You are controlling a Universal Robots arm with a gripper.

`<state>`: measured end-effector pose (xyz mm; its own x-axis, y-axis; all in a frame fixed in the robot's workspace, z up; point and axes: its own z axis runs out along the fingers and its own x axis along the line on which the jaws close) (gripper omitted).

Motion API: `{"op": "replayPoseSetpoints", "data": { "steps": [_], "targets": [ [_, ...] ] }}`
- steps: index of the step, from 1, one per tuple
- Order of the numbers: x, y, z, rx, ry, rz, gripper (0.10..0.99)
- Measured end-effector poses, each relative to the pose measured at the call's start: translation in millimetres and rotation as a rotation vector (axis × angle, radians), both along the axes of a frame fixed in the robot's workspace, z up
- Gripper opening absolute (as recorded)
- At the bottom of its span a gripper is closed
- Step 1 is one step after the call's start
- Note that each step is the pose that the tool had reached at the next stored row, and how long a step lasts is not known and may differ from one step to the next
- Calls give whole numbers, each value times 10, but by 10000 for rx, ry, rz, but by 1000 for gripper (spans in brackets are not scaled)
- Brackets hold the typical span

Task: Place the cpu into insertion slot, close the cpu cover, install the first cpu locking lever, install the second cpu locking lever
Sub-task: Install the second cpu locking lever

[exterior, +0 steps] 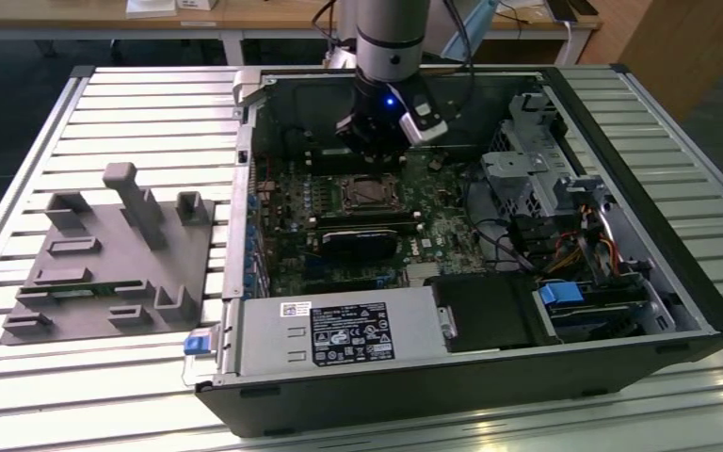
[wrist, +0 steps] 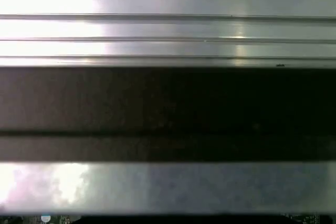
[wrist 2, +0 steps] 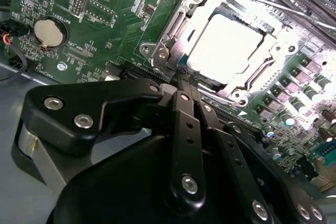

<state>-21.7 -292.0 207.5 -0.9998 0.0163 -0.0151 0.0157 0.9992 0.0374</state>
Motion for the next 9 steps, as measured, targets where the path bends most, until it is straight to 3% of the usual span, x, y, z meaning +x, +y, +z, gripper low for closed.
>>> {"op": "replayPoseSetpoints", "data": {
  "steps": [6,9],
  "targets": [
    [0,-28,4,-3,1,0,106],
    [0,-28,48,-1,0,-1,106]
  ]
}}
